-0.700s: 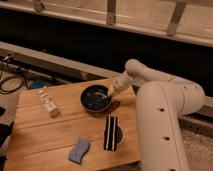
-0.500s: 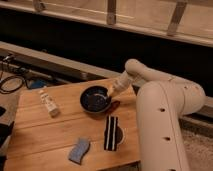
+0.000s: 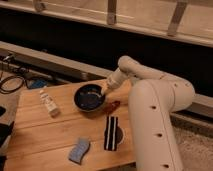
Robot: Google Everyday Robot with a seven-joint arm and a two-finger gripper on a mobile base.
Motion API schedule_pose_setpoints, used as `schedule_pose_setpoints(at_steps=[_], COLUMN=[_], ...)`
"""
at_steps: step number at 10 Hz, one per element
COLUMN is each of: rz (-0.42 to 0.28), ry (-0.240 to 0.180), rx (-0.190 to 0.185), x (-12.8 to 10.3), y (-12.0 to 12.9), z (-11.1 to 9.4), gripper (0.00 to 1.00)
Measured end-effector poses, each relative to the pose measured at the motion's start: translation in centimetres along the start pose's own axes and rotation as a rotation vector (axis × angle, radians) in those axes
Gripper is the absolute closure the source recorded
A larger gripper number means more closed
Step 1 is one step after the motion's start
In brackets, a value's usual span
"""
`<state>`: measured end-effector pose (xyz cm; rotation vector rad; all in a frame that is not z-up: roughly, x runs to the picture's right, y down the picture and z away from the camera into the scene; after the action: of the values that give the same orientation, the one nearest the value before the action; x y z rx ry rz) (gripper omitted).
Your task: Drag the ceramic bowl in a circle
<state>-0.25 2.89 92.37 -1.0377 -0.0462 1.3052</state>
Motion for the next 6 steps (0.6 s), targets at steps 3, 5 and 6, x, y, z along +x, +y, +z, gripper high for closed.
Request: schedule_pose_setpoints(at_steps=[3, 5, 6], rz=[-0.047, -0.095, -0.111], ry=[0.042, 0.084, 0.097], rx=[0.03, 0.045, 0.046], x=[0.6, 1.6, 2.2], y=[0.8, 2.5, 2.7], z=[0.4, 1.5, 1.8], gripper=[1.0, 1.0, 1.0])
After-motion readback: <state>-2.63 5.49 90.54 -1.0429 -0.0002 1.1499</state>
